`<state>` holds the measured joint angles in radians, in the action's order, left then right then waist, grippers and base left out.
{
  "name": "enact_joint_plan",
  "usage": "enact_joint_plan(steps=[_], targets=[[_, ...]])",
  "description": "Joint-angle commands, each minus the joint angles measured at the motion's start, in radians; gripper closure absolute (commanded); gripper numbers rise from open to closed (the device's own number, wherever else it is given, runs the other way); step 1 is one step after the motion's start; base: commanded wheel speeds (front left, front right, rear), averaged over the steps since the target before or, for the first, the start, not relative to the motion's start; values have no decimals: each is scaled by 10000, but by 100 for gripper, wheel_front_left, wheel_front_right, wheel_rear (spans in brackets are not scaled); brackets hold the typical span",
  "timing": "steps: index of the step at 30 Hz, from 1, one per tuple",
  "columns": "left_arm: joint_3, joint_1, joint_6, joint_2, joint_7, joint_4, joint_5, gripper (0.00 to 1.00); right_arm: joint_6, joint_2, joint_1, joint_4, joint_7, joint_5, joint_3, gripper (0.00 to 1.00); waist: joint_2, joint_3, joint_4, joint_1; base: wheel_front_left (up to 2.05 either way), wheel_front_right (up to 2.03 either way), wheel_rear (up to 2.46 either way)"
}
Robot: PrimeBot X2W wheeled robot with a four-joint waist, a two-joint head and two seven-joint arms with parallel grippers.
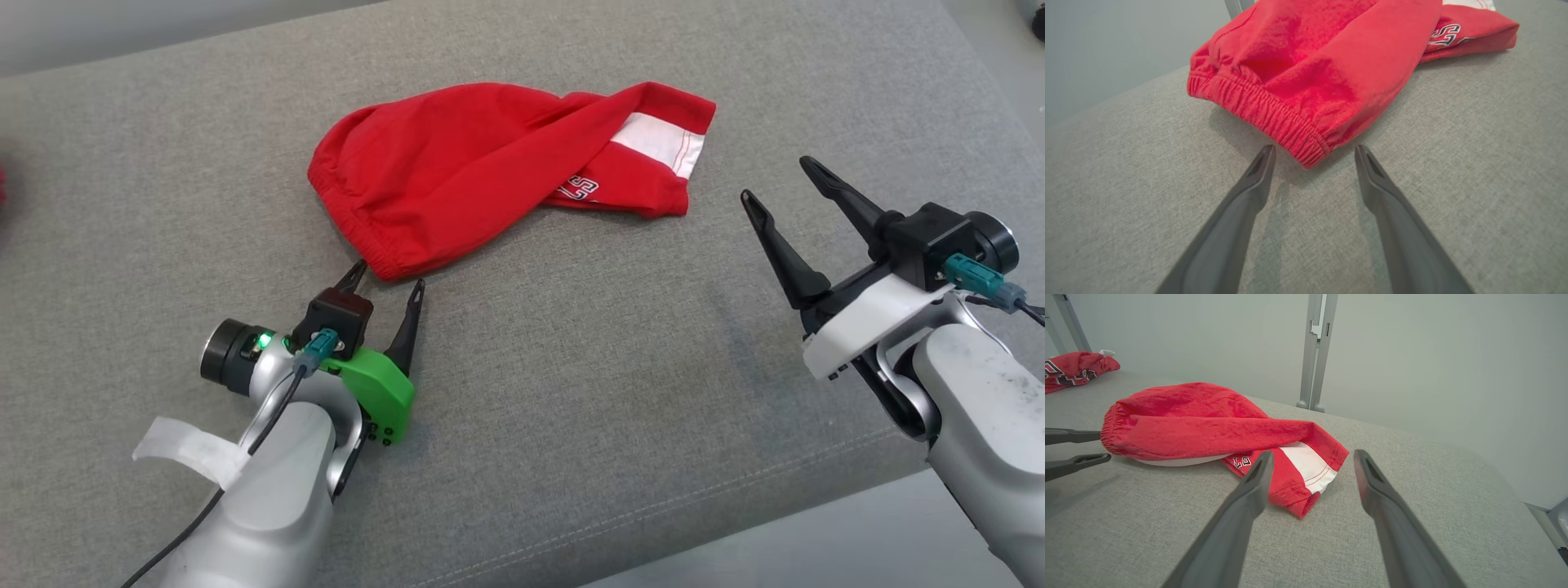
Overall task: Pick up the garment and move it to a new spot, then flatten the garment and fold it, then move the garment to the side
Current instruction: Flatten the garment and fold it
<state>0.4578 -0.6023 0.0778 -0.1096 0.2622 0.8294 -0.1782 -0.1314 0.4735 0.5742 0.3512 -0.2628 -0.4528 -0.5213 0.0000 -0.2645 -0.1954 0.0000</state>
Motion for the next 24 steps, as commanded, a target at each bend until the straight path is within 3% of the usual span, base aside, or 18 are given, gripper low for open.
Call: enact_joint_plan(steps=[1,7,8,9,10,11,12,24], targets=[[-25,-170,-60,-34,22,34,89,0,13,-43,-169,-103,-48,141,119,0,0,-329,-289,0,0,0,0],[75,-479,14,42,22,97,349,0,13,-241,-512,-472,-47,523,631,0,0,-468,-319,0,0,0,0],[127,-507,33,73,22,-45,403,20,13,-293,-582,-523,-49,572,713,0,0,-484,-295,0,0,0,0],[167,-537,57,95,23,-265,463,53,13,-334,-641,-556,-47,619,789,0,0,-498,-261,0,0,0,0],[196,-514,72,106,22,-484,529,67,13,-367,-672,-583,-48,672,871,0,0,-502,-221,0,0,0,0],[248,-443,84,101,22,-696,616,94,13,-399,-690,-618,-49,715,964,0,0,-497,-172,0,0,0,0],[319,-357,117,96,20,-882,677,100,13,-426,-735,-647,-48,750,1041,0,0,-487,-120,0,0,0,0],[706,1375,451,160,22,-3979,113,100,13,-636,-1338,-629,-48,847,1375,0,0,107,851,0,0,0,0]])
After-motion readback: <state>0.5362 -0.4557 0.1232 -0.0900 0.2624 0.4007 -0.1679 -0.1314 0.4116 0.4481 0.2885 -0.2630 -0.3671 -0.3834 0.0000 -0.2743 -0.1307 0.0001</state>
